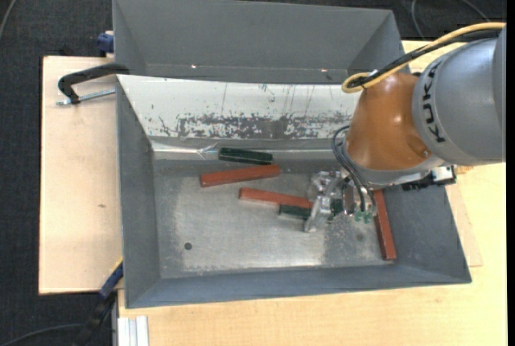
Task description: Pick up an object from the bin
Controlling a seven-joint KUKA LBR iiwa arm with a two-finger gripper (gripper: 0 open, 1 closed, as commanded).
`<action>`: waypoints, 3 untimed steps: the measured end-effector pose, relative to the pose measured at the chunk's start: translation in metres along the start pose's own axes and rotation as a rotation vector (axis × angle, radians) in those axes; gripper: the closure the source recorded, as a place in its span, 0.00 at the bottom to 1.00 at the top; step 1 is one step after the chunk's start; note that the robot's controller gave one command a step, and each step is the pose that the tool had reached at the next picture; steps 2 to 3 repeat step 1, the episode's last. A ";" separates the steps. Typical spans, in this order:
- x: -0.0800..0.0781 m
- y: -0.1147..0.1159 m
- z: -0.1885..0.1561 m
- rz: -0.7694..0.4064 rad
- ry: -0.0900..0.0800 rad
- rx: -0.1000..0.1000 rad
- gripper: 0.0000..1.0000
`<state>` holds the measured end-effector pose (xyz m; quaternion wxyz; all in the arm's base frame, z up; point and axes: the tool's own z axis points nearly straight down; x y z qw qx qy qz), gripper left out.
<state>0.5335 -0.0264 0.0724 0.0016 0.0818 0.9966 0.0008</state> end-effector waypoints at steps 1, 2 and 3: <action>-0.009 0.002 -0.224 -0.024 -0.013 -0.001 1.00; -0.009 0.002 -0.224 -0.024 -0.013 -0.001 1.00; -0.009 0.002 -0.224 -0.024 -0.013 -0.001 1.00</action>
Offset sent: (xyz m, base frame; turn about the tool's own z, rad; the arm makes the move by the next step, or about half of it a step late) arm 0.0062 -0.0005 0.2180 -0.0240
